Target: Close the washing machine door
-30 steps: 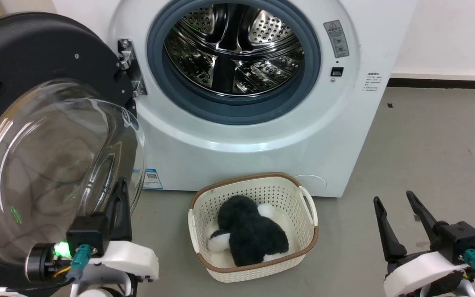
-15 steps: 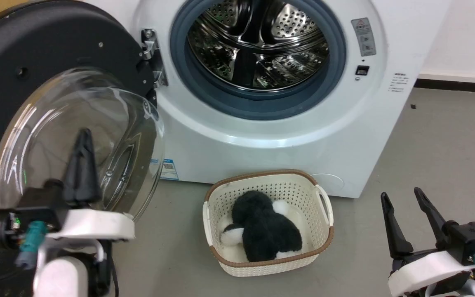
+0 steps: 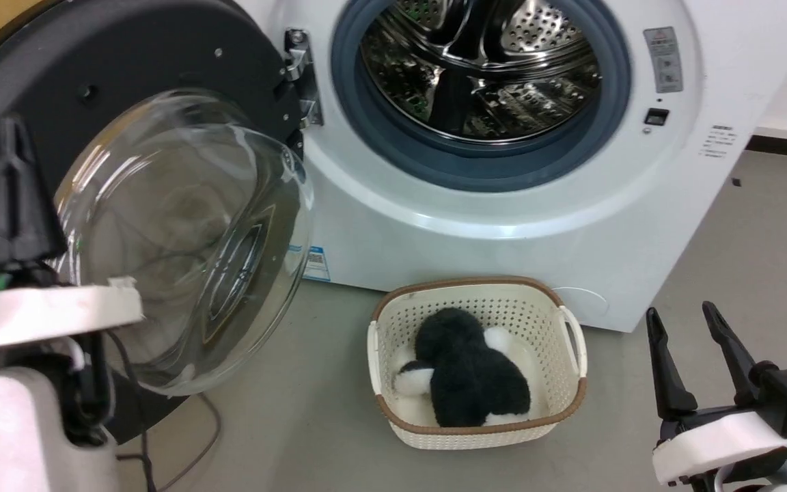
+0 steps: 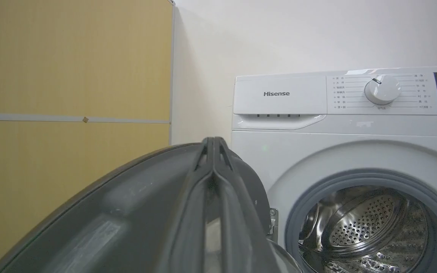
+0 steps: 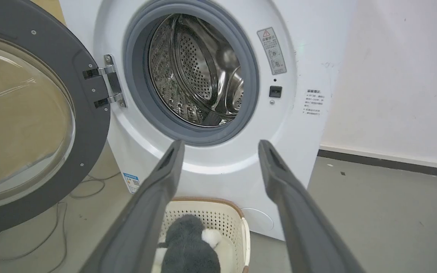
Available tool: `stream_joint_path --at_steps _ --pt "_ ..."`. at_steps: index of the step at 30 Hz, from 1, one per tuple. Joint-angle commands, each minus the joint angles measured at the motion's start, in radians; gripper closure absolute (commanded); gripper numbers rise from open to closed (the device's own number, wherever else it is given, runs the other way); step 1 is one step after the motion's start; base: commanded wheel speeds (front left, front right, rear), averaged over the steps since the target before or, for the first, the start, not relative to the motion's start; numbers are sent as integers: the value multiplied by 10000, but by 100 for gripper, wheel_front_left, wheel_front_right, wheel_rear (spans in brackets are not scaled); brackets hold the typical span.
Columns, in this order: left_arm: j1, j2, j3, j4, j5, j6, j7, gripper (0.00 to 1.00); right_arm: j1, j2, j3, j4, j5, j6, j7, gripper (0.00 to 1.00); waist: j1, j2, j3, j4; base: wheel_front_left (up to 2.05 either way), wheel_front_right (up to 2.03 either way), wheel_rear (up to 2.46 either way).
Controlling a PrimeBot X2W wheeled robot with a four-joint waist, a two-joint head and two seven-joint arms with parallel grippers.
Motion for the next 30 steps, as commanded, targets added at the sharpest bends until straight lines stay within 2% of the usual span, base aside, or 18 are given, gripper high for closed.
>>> stream_joint_path --at_steps 1,11,21,27,30 --pt "-387 92 239 -127 -107 -83 -87 100 -147 21 -49 -34 111 4 -124 0 0 0 58 164 0 0 0" --pt "-1286 538 1432 157 -976 -371 -297 100 -194 25 -183 -45 216 4 -333 0 0 0 214 709 0 0 0" --pt "-1628 1465 2493 1327 -2543 -498 -483 100 -272 29 -309 -62 300 5 -541 0 0 0 400 1196 0 0 0" --pt "-1906 1886 3245 2565 -3939 -564 23 100 -351 31 -344 -92 334 5 -666 0 0 0 553 1441 0 0 0" --pt "-2082 2024 3678 3318 -4830 -591 633 100 -396 33 -349 -109 350 6 -729 0 0 0 637 1533 0 0 0"
